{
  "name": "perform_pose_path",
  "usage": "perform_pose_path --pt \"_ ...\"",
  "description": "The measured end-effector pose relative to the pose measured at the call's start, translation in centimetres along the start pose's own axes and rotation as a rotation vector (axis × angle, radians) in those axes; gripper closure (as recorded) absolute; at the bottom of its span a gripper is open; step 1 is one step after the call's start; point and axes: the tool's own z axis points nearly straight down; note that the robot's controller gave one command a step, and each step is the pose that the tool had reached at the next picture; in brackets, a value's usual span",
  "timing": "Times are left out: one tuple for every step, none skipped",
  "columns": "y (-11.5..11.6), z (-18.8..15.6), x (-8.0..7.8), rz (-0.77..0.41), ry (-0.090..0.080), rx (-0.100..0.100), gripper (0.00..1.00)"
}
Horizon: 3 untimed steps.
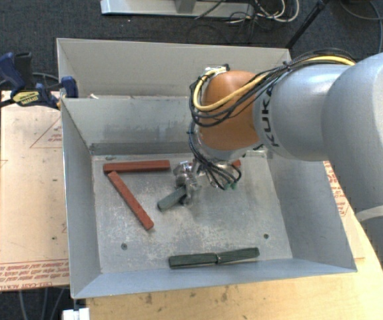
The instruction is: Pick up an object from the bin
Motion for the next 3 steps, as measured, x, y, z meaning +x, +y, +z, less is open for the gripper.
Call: perform_pose_path --pt "-4.34 0.02 8.26 -0.047 0.007 0.002 1.00" --pt "-3.98 0.04 7.91 -0.051 0.002 0.000 0.00" --pt "-3.99 -0.07 7.87 -0.052 0.002 0.000 1.00"
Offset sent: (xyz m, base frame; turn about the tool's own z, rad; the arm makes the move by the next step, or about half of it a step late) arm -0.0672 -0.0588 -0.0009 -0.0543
